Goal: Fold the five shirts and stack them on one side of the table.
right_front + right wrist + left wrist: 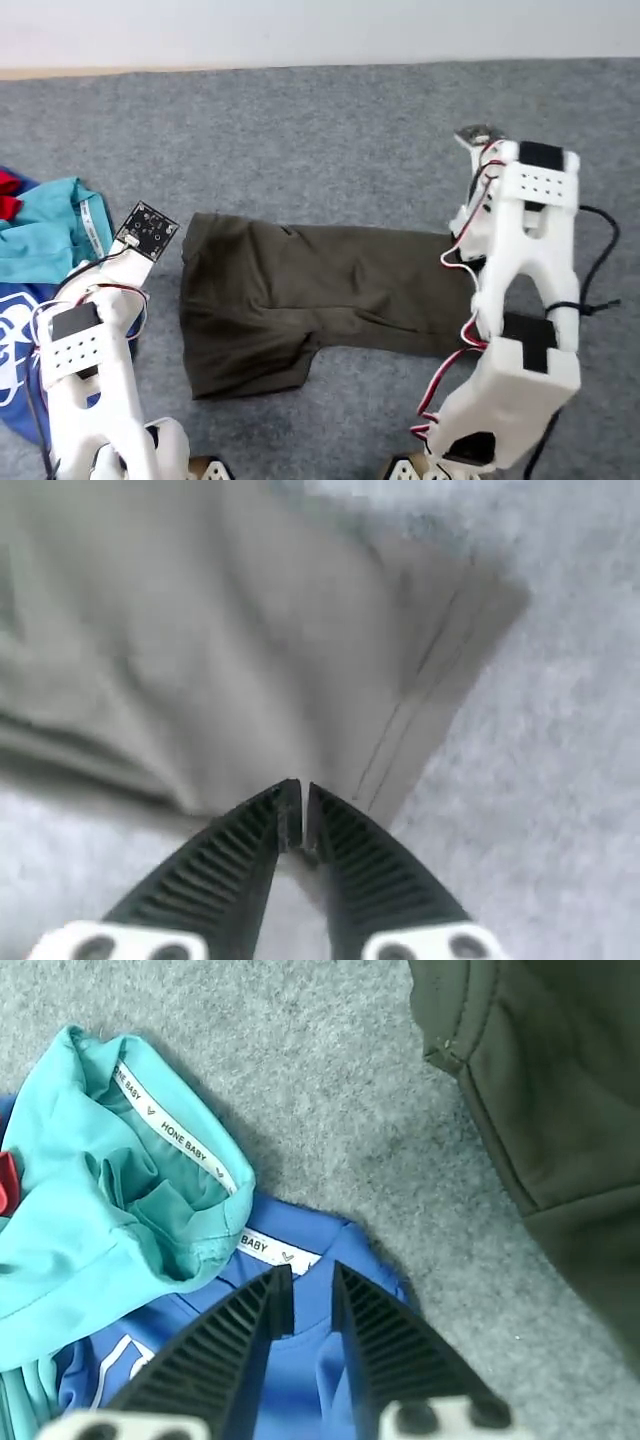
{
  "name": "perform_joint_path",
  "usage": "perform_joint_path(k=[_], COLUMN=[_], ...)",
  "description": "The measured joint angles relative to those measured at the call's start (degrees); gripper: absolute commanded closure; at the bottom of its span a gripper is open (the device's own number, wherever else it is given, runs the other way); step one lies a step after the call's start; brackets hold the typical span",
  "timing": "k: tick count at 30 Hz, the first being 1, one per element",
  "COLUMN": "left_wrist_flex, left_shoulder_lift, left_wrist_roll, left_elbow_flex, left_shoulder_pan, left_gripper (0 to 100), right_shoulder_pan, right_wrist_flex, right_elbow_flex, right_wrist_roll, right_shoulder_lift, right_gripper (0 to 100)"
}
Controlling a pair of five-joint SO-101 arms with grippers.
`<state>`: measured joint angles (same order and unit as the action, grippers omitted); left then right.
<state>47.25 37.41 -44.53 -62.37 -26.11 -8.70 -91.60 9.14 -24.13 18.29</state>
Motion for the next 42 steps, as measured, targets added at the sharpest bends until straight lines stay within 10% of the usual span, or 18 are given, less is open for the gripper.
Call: perform_joint_path(k=[23,29,42], left_wrist_flex=[0.0,0.0,4.7], left_shoulder_lift=[0.0,5.4,4.3], left_wrist_roll=[0.0,0.3,18.1], left_elbow_flex=[4.0,4.0,15.6], left_shoulder_pan=[0.0,1.4,15.6], left_gripper=[93,93,97], right_shoulder_pan=[0.4,1.3,3.5], right_wrist_flex=[5.8,-4.3,-8.7], right_elbow_flex=[29.5,37.4,37.2], right_wrist_roll=[0.1,0.4,2.0], right_shoulder_lift=[32.5,32.7,22.3], right_gripper=[98.7,83.7,94.8])
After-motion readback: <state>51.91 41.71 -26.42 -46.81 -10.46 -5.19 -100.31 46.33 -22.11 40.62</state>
